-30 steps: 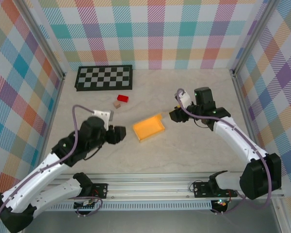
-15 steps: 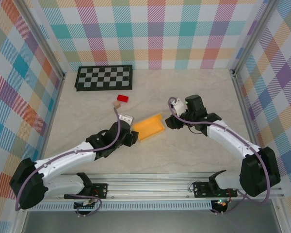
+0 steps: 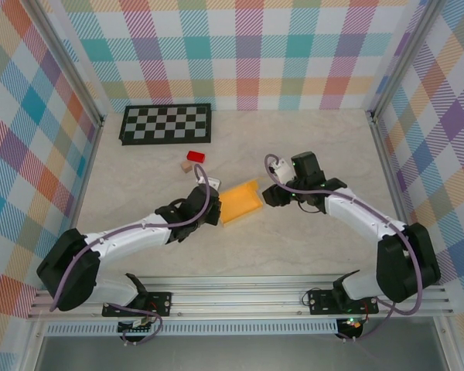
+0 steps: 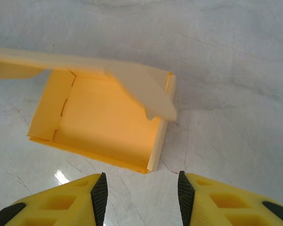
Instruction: Fold the paper box
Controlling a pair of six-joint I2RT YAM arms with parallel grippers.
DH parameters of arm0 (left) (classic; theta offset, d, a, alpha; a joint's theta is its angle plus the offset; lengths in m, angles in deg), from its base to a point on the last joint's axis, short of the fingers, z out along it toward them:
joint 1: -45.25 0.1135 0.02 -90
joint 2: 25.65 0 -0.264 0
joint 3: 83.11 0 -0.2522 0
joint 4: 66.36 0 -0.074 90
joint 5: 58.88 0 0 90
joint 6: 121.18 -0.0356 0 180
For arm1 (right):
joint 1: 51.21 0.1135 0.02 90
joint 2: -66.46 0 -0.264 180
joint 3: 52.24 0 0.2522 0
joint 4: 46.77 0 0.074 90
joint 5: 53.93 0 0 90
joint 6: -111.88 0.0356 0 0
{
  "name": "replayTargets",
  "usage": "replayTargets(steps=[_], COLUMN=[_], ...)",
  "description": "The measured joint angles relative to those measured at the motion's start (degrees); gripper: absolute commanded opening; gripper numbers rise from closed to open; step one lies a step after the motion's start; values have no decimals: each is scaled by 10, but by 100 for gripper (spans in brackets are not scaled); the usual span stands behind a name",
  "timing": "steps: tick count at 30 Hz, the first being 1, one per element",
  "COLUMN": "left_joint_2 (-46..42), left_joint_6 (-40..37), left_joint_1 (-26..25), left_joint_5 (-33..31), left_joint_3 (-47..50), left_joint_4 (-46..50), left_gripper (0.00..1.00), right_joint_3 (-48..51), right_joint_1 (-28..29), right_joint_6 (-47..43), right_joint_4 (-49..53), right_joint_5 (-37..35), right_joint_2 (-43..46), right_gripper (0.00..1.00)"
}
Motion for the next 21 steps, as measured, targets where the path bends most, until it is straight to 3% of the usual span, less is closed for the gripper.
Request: replayTargets(steps=[7,14,21], left_joint_2=[15,30,69], left_joint_6=[-17,-56,-107], left_joint_1=[31,47,63], left_joint_5=[31,64,97], left_joint_3=[-36,-88,-171], left_joint_4=[2,32,112], left_gripper=[0,0,0], right_joint_3=[-25,-90,-142], right_joint_1=[0,0,-9], right_joint_6=[12,-3,-75], right_joint_4=[-18,-16,45], right_joint_5=[8,1,-40], right_joint_2=[-56,-107,-107], right_gripper=[46,47,48])
